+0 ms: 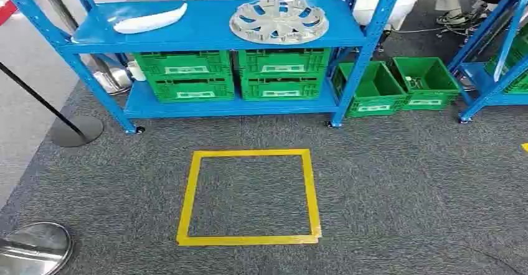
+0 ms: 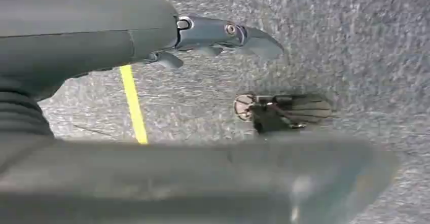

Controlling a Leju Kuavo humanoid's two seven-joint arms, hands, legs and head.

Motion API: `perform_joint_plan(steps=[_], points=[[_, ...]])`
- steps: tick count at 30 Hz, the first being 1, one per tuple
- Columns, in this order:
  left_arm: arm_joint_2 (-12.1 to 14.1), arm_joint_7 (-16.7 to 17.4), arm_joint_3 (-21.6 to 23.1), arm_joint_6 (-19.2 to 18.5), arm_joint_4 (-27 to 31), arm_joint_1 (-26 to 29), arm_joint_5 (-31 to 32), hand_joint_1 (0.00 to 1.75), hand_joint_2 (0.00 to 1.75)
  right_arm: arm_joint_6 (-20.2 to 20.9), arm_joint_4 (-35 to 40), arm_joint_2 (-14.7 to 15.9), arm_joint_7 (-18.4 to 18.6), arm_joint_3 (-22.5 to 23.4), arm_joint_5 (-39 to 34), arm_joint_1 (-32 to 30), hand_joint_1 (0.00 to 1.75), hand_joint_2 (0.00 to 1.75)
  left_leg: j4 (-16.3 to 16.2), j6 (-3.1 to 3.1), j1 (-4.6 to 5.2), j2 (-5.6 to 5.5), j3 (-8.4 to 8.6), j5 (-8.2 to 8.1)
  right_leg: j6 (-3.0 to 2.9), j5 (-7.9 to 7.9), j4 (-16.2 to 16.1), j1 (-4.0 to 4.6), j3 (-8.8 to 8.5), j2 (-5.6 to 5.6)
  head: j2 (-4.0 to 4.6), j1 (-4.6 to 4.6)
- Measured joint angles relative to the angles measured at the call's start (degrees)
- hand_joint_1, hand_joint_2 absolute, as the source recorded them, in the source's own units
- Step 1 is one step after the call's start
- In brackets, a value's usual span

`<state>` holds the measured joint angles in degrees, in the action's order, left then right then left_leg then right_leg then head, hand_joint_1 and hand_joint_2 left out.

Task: Take the parts from the cabinet and place them on the table.

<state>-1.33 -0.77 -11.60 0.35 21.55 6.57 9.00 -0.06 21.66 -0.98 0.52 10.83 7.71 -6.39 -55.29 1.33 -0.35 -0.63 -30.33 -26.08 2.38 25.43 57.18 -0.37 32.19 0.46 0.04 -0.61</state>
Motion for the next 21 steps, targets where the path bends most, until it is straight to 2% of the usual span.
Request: perform_joint_plan(steps=[21], points=[[-3.98,-2.60,-27.08,1.12,-0.52,-4.66,19.05,0.00,0.00,-1.75,-2.01,-2.93,0.26,26.75,15.61,4.97,0.00,0.00,0.00,0.00,0.00,0.00,-0.01,0.00,0.00,0.00,0.00,0.00,0.01,0.00,-0.02,-0.02]])
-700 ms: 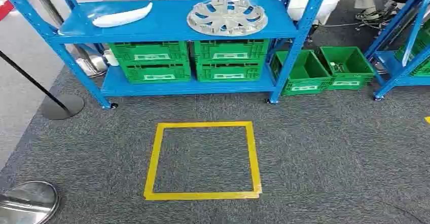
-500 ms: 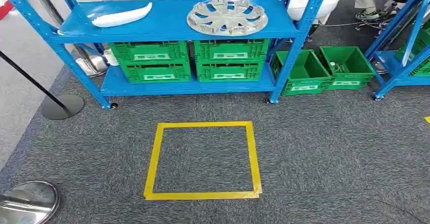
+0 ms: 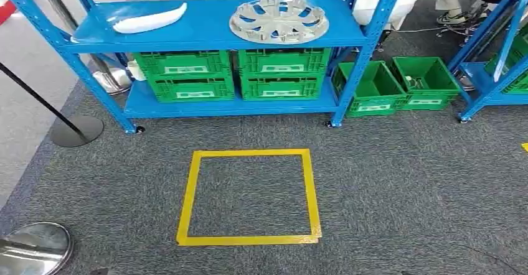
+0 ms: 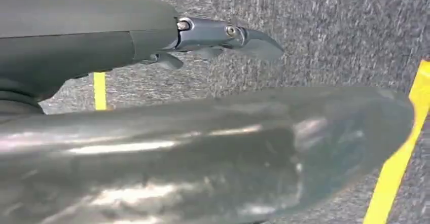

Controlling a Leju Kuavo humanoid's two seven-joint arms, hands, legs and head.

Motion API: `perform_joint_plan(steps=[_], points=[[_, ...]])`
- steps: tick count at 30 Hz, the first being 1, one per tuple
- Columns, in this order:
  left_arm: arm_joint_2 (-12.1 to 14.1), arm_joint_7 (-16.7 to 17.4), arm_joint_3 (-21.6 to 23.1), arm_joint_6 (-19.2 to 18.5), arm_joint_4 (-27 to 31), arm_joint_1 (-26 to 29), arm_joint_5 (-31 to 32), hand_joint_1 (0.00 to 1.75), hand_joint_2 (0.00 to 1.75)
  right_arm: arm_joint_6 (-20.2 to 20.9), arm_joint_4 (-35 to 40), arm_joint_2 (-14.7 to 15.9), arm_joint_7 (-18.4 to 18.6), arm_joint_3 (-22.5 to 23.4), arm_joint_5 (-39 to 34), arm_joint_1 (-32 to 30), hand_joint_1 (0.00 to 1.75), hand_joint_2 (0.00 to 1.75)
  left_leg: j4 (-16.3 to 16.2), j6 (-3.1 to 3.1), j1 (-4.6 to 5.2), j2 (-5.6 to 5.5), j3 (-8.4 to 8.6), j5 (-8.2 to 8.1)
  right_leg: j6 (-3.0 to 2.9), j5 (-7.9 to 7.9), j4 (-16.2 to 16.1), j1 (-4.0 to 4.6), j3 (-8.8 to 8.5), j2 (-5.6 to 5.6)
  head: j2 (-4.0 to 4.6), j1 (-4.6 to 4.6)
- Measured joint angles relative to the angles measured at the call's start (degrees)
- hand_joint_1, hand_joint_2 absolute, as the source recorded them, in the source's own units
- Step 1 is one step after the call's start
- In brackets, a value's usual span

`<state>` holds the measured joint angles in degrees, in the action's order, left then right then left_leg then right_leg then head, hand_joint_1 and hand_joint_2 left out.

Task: Take the parts from the cabinet and place them on the table.

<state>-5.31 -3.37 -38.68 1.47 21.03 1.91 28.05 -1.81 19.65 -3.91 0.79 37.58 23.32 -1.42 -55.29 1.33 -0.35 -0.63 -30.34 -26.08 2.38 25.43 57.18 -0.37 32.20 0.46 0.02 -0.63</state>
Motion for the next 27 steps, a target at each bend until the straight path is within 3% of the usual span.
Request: perform_joint_plan(steps=[24,25,27], points=[[-2.84,-8.61,-32.28,3.69,-1.03,-6.10,18.40,0.00,0.00,-6.60,-1.46,-2.27,-6.86,33.76,12.89,6.31,0.00,0.00,0.00,0.00,0.00,0.00,0.00,0.00,0.00,-0.01,0.00,0.00,0.01,0.01,0.00,0.02],[-2.95,-8.85,-33.22,3.84,-1.09,-6.32,19.14,0.00,0.00,-6.88,-1.53,-2.31,-7.21,34.78,13.35,6.50,0.00,1.75,0.00,0.00,0.00,0.00,0.00,0.00,0.00,0.00,0.00,0.00,0.01,0.00,0.00,0.00],[-3.17,-8.81,-34.59,4.13,-1.38,-6.63,20.76,0.00,0.00,-8.07,-1.57,-2.34,-9.01,36.43,13.99,6.84,0.00,1.75,0.00,0.00,0.00,0.00,0.00,0.00,0.00,-0.01,0.00,-0.01,0.01,0.00,0.00,0.02]])
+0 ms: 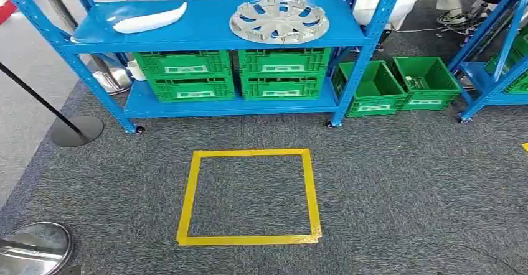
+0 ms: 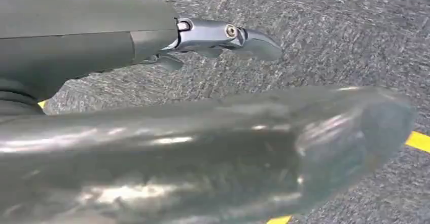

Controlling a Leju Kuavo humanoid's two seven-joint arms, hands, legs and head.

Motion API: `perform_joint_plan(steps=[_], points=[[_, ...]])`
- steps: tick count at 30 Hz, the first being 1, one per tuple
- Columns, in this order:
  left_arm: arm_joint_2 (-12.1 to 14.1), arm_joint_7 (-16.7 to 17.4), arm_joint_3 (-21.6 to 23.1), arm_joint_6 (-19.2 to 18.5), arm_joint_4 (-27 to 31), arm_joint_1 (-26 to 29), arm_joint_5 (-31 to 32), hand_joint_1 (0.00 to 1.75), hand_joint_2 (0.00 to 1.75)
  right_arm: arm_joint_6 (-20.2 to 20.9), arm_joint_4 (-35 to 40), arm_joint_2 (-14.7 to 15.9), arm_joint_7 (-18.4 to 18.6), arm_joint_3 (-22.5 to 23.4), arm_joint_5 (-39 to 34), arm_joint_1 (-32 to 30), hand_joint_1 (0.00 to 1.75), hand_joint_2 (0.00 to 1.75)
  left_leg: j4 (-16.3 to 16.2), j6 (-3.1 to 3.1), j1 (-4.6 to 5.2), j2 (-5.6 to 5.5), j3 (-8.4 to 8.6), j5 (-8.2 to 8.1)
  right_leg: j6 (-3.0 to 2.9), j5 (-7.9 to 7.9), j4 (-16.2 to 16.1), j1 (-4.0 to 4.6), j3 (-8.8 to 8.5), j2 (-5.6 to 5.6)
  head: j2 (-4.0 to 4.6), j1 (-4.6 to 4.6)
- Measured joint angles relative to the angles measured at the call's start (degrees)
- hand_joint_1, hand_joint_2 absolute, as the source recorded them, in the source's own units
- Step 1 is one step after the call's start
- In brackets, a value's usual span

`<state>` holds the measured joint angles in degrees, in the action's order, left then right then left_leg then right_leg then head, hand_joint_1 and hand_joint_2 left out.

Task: Take the parts from the cabinet and place them on the table.

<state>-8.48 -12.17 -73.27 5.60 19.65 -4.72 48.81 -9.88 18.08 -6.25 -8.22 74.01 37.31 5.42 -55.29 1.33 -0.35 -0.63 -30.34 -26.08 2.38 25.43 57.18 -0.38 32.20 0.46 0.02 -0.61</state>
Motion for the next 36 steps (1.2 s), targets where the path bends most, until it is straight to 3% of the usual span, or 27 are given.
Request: perform_joint_plan(steps=[4,7,13,18,28,36], points=[[-0.65,1.59,-0.17,0.65,-0.52,0.00,2.82,0.00,0.00,-0.89,1.83,1.22,-6.59,1.42,-0.48,0.41,0.00,1.75,0.00,0.00,0.03,0.00,0.00,0.00,0.02,-0.01,0.00,-0.04,0.00,0.00,0.00,-0.02],[-0.94,2.23,-0.17,0.74,-0.83,0.01,3.52,0.00,0.00,1.16,5.26,2.77,-10.81,2.03,-2.14,0.74,0.00,1.75,-0.01,-0.01,0.05,0.00,-0.01,0.00,0.07,-0.04,-0.01,-0.07,-0.02,0.00,0.00,-0.02],[-1.14,2.40,-0.19,0.72,-1.22,0.00,4.02,0.00,0.00,6.83,16.77,3.80,-13.81,2.10,-4.77,1.71,0.00,1.75,-0.01,-0.03,0.09,0.00,-0.01,0.00,0.11,-0.07,-0.01,-0.12,-0.01,0.00,0.00,0.00],[-1.14,2.54,-0.19,0.57,-1.42,-0.01,4.19,0.00,0.00,9.97,26.94,4.72,-13.00,0.48,-5.38,3.80,0.00,1.75,-0.01,-0.09,0.09,0.00,-0.01,0.06,0.12,-0.11,-0.01,-0.12,-0.01,-0.01,0.00,0.00],[-1.11,2.75,-0.19,0.52,-1.73,-0.07,5.09,0.00,0.00,13.75,46.50,9.24,-8.04,-5.42,-5.53,9.76,0.00,1.75,-0.03,-0.18,0.17,0.00,-0.01,0.12,0.22,-0.20,-0.01,-0.19,-0.01,-0.01,0.00,-0.02],[-1.09,3.23,-0.19,0.00,-2.10,-0.18,5.64,0.00,0.00,16.29,55.76,11.56,-6.38,-9.25,-4.61,13.15,0.00,1.75,-0.03,-0.18,0.17,-0.01,-0.07,0.12,0.22,-0.21,0.01,-0.19,0.00,0.00,0.00,0.00]])
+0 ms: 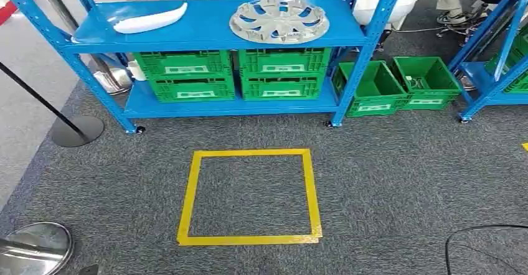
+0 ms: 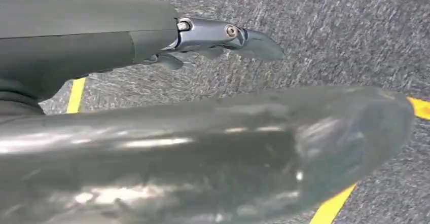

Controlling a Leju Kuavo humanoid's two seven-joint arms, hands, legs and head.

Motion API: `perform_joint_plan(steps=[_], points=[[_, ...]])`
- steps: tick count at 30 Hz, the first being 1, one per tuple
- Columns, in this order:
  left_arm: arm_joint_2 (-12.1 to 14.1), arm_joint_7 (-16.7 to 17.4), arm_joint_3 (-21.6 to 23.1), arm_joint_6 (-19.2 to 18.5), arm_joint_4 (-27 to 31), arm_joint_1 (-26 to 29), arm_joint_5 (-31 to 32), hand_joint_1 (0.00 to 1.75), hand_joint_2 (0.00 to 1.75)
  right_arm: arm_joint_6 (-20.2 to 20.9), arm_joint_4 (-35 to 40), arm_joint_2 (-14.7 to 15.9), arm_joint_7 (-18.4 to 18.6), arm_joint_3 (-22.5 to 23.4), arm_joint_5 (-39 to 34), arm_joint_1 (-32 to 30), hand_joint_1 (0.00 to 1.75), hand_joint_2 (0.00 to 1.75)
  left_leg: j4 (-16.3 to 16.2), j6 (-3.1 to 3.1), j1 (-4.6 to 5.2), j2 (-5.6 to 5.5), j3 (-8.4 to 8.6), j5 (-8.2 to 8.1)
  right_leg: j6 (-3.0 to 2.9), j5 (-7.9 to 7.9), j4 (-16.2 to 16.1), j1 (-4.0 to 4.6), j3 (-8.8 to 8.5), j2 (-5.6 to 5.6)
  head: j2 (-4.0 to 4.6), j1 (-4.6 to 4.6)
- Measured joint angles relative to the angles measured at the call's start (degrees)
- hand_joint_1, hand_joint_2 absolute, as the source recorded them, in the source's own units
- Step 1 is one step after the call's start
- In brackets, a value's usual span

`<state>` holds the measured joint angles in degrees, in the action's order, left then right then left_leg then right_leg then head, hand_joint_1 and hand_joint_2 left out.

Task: Take the parts from the cabinet and place them on the table.

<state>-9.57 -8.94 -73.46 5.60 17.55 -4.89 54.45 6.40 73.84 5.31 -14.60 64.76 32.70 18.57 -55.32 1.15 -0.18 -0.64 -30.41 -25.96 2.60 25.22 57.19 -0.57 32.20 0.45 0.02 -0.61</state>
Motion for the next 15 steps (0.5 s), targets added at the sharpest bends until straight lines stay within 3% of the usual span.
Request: perform_joint_plan(steps=[7,11,15], points=[[0.13,-0.02,1.33,1.20,-0.11,-0.07,3.32,0.00,0.00,4.27,6.47,3.83,1.77,-9.12,3.67,6.05,0.00,1.75,0.00,-0.12,0.07,0.01,-0.05,0.11,0.00,-0.14,0.00,-0.06,0.03,0.00,0.00,-0.02],[0.22,-0.18,1.71,1.03,-0.13,-0.07,4.72,0.00,0.00,8.02,8.89,6.84,4.02,-20.95,5.09,9.51,0.00,1.75,0.00,-0.10,0.07,0.03,-0.08,0.20,-0.01,-0.22,0.01,-0.06,0.10,0.04,0.00,0.00],[0.35,-0.70,2.49,0.94,-0.28,-0.05,6.29,0.00,0.00,10.01,9.07,10.42,5.96,-36.41,4.72,13.59,0.00,1.75,0.00,-0.05,0.06,0.03,-0.24,0.35,0.01,-0.35,0.03,-0.05,0.27,0.02,0.00,-0.04]])
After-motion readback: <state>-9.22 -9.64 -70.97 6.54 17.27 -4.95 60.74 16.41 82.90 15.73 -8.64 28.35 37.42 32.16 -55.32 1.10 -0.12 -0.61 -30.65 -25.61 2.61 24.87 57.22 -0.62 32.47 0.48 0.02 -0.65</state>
